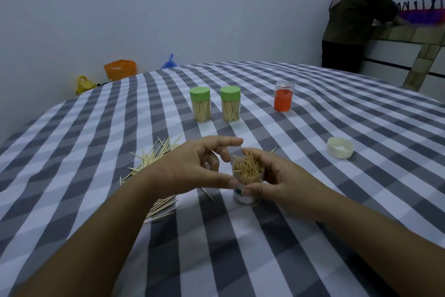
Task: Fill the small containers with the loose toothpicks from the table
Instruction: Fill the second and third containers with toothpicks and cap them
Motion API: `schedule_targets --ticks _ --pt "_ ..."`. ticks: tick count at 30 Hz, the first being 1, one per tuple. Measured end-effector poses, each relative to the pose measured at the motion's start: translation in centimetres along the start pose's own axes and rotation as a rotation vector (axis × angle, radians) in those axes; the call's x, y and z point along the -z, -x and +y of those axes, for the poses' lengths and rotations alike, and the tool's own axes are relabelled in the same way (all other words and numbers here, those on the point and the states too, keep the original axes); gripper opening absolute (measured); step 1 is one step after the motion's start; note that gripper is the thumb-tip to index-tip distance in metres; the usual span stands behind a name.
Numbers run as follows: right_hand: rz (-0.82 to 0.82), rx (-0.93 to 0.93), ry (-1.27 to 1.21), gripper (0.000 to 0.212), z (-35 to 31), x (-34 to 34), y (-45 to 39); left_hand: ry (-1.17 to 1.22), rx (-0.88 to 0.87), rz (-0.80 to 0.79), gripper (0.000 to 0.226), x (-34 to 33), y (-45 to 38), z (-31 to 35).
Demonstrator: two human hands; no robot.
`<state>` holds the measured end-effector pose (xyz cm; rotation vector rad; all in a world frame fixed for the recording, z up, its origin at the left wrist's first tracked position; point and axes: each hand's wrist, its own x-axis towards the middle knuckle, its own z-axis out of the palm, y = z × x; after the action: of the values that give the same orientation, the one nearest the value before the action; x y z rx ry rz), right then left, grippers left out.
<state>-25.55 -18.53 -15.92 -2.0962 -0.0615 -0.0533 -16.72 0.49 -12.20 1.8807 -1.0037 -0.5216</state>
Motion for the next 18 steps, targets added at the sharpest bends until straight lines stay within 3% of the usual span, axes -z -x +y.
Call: schedule_targets --ticks 3,9,15,18 --pt "-0.004 0.0 -0.024 0.072 0.1 0.0 0.0 -0.134 0.011 0.02 0.056 -0.4 -0.3 -0.1" --pt "-0.003 0.013 -0.077 0.067 0.1 0.1 0.0 -0.068 -0.058 0.194 0.03 -1.3 -0.8 -0.2" --pt "-0.012 0.03 -0.056 0.059 -0.1 0.0 0.2 -0.159 -0.137 0.305 0.009 -1.9 -1.3 -0.1" --pt "-0.009 0.045 -0.047 0.052 -0.3 0.1 0.3 -0.214 -0.168 0.333 0.012 -2.6 -1.5 0.0"
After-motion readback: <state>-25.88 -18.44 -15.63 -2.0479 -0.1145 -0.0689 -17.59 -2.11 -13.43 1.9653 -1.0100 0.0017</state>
